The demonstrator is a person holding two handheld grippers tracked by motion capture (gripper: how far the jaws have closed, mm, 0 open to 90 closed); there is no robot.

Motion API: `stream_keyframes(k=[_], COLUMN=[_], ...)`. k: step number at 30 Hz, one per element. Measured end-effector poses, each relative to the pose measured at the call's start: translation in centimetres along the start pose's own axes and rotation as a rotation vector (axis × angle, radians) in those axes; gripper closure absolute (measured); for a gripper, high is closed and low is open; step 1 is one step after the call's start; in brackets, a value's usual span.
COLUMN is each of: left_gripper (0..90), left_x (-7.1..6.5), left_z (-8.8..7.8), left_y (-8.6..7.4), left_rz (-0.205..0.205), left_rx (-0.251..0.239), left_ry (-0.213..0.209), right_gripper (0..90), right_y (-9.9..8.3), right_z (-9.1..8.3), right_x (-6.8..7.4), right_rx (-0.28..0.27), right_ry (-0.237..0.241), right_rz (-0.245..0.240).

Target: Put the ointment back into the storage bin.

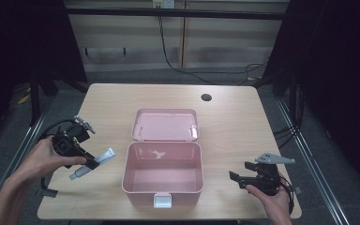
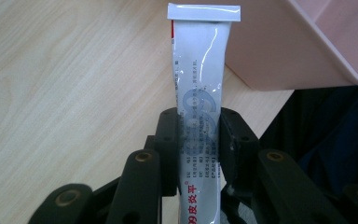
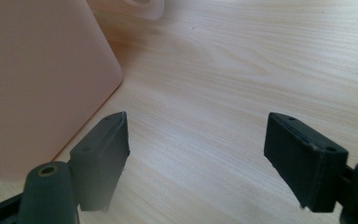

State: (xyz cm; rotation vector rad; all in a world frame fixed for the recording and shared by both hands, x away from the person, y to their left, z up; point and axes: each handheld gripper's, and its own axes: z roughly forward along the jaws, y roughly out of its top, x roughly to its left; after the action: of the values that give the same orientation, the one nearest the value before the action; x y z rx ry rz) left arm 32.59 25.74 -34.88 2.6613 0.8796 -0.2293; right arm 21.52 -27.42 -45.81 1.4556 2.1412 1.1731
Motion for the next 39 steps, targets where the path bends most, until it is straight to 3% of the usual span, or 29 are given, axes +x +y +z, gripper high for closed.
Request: stream_keyframes(k=[6,8,20,24,29,35,39], left_gripper=[70.9,70.9,70.9,70.8,70.9,70.8,70.8], left_x=[-0.9,-1.3,-3.4,-4.2,-5.2,-6.5,-7.6], left_z=[-0.9,-1.1,-2.3,-2.2,-1.4,-1.0,-0.8], left_y=[0.8,1.1,3.6,4.6,5.9,7.3,8.2], left_rz=[0.036,0.048,0.125,0.162,0.175,0.203,0.24], left_rx=[-0.008,-0.016,-0.021,-0.005,-0.007,-0.012,0.0], left_ry=[-0.001,0.017,-0.001,-0.007,-0.002,-0.027,-0.022], right_gripper=[21.6,21.6,21.0,20.8,20.3,20.3,20.3], right_y=[0.0,0.0,0.0,0.0,0.0,0.0,0.0], right_z=[0.0,0.0,0.0,0.0,0.0,-0.1,-0.1], right_x=[0.0,0.0,-0.1,-0.1,-0.1,-0.1,-0.1], right_rx=[0.002,0.001,0.0,-0.001,-0.006,-0.005,-0.005], right_ry=[0.001,0.002,0.002,0.003,0.006,0.004,0.005], right_rz=[0.006,0.004,0.006,0.005,0.007,0.007,0.007])
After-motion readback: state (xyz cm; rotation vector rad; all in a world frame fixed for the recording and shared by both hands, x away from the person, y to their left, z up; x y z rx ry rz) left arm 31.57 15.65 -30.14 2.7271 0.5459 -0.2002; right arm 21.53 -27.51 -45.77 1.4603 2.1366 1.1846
